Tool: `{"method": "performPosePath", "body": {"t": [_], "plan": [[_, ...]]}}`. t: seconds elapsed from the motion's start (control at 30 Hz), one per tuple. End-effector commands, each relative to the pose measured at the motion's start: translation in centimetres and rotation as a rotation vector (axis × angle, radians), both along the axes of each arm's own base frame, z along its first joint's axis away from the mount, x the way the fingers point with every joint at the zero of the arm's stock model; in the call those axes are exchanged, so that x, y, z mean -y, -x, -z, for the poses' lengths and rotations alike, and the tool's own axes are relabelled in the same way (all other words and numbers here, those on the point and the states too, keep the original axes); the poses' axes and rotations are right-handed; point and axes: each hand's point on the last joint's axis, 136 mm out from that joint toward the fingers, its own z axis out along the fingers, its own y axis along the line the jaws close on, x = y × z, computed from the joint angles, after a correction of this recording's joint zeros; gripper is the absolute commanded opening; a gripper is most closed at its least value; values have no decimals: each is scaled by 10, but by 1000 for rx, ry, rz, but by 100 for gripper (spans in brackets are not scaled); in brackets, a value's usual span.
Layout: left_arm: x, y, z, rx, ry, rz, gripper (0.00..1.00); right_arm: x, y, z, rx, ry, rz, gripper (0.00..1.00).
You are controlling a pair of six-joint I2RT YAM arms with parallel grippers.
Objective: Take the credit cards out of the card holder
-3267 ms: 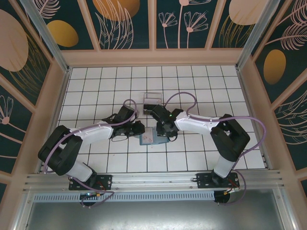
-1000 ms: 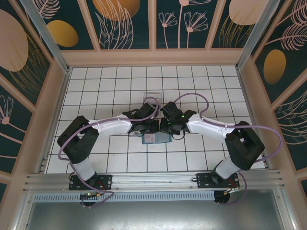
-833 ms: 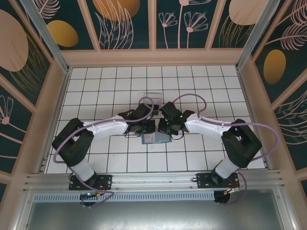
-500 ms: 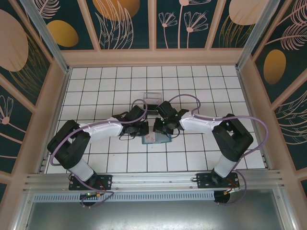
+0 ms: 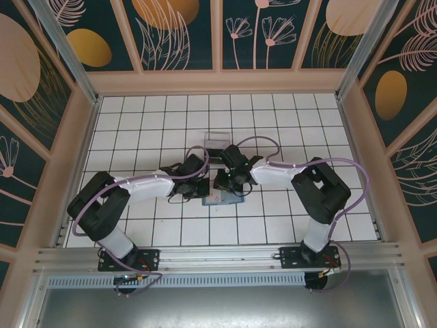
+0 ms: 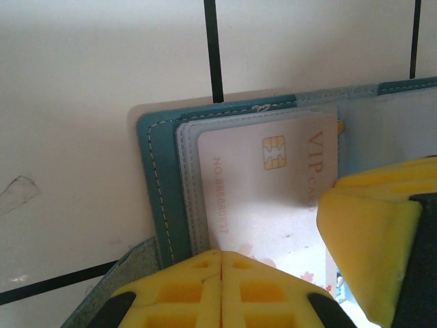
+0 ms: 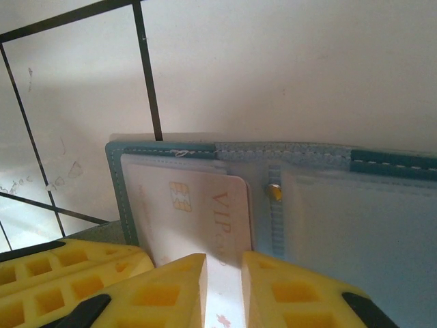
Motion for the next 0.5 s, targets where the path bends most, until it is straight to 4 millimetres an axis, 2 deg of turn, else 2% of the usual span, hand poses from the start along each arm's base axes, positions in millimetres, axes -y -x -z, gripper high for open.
{"method": "performPosePath", "body": {"t": [0.0, 0.2, 0.47], "plan": [[-2, 0, 4, -12, 0, -10, 8, 4, -2, 4, 1, 19, -3, 23], [-4, -2, 0, -4, -8, -12, 9, 17, -3, 6, 16, 88, 10, 25], [-6, -2, 4, -11, -26, -11, 10, 14, -5, -11, 46, 49, 9, 25]]}}
